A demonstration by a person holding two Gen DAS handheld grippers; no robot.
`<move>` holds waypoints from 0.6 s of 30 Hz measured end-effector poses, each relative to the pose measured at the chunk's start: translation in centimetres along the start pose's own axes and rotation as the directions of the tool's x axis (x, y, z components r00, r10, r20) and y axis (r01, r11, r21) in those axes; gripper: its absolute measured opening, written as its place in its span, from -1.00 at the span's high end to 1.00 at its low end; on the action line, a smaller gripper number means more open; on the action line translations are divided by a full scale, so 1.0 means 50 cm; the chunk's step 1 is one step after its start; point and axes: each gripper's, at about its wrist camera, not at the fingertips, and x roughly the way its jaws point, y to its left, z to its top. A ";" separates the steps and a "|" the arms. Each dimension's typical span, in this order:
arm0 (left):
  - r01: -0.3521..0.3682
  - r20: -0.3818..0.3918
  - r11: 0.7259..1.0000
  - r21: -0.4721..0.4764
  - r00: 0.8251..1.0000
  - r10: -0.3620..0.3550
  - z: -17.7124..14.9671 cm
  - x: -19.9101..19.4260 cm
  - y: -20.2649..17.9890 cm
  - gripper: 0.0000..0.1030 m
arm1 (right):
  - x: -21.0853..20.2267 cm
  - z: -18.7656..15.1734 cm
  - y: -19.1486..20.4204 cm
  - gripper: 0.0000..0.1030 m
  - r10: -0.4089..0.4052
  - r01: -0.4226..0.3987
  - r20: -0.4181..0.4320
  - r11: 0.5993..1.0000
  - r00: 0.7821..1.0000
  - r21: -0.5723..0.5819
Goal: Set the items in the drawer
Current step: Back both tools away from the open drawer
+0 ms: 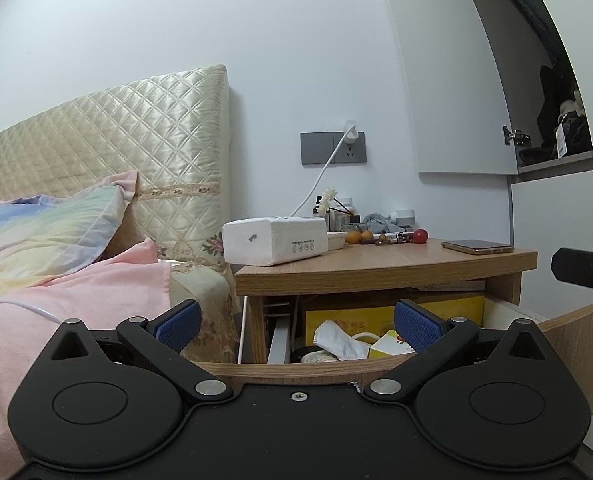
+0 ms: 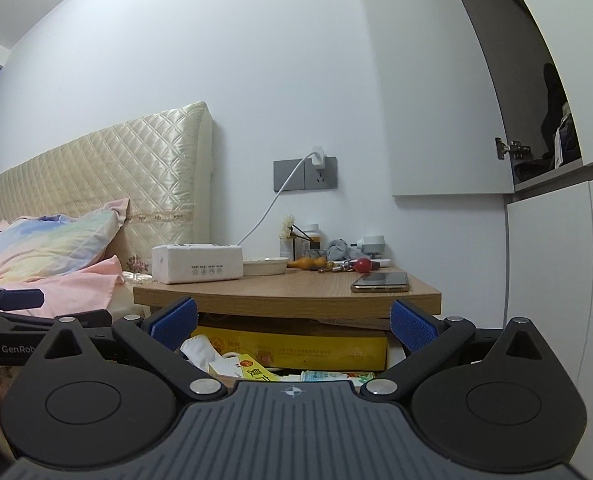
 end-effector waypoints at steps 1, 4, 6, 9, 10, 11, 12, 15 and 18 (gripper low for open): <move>0.000 0.000 1.000 -0.001 1.000 0.000 0.000 0.000 0.000 -0.98 | 0.000 -0.001 0.000 -1.00 -0.001 0.001 -0.002 1.000 1.000 0.001; 0.002 0.001 1.000 -0.002 1.000 -0.002 0.001 -0.001 0.000 -0.98 | -0.003 -0.002 -0.003 -1.00 -0.007 0.007 -0.004 1.000 1.000 0.005; 0.004 0.000 1.000 -0.002 1.000 -0.004 0.000 -0.001 0.000 -0.98 | -0.006 -0.002 -0.003 -1.00 -0.010 0.010 -0.003 1.000 1.000 0.005; 0.009 -0.002 1.000 -0.002 1.000 -0.009 0.000 0.000 0.000 -0.98 | -0.008 -0.003 -0.003 -1.00 -0.010 0.010 -0.005 1.000 1.000 0.003; 0.010 -0.003 1.000 -0.002 1.000 -0.010 -0.001 0.000 0.000 -0.98 | -0.009 -0.004 -0.003 -1.00 -0.010 0.010 -0.005 1.000 1.000 0.003; 0.011 -0.003 1.000 -0.001 1.000 -0.011 -0.001 0.000 0.000 -0.98 | -0.010 -0.004 -0.004 -1.00 -0.010 0.010 -0.005 1.000 1.000 0.003; 0.011 -0.003 1.000 -0.001 1.000 -0.011 -0.001 0.000 -0.001 -0.98 | -0.011 -0.003 -0.004 -1.00 -0.009 0.009 0.000 1.000 1.000 0.004; 0.016 -0.003 1.000 -0.001 1.000 -0.016 -0.001 0.001 0.000 -0.98 | -0.015 -0.003 -0.004 -1.00 0.001 -0.001 0.021 1.000 1.000 0.009; 0.023 0.002 1.000 0.002 1.000 -0.023 -0.001 0.000 -0.002 -0.98 | -0.008 -0.007 -0.003 -1.00 -0.008 0.008 0.004 1.000 1.000 0.009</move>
